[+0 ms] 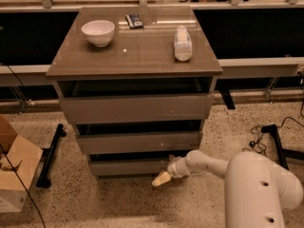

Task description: Open bottom drawer

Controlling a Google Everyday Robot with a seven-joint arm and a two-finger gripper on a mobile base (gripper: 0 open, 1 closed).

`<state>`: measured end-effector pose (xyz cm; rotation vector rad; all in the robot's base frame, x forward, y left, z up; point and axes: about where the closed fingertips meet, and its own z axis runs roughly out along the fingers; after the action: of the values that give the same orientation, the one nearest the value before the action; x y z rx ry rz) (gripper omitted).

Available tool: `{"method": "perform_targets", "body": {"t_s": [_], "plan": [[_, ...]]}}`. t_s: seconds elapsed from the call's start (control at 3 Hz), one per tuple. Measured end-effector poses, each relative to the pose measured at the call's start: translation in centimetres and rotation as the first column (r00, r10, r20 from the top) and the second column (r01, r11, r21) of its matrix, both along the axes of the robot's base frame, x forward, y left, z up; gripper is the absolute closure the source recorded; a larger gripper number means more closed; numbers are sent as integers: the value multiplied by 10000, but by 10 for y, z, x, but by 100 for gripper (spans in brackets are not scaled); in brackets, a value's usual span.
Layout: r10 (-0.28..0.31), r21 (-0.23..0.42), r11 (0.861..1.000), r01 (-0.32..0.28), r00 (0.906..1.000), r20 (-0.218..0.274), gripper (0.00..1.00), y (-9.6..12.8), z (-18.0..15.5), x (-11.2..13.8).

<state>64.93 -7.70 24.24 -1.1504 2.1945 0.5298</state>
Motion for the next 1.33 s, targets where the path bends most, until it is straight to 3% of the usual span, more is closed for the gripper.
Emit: {"method": "perform_targets", "body": {"t_s": [0.67,1.0,1.33], "plan": [[-380,34,9993,382,9977,-555,0,-13,-48,45],[-983,-159,9951,972,9903,-981,26,-34,-61,50],[-984,-160,9951,973,9903,-980,49,-34,-58,50]]}}
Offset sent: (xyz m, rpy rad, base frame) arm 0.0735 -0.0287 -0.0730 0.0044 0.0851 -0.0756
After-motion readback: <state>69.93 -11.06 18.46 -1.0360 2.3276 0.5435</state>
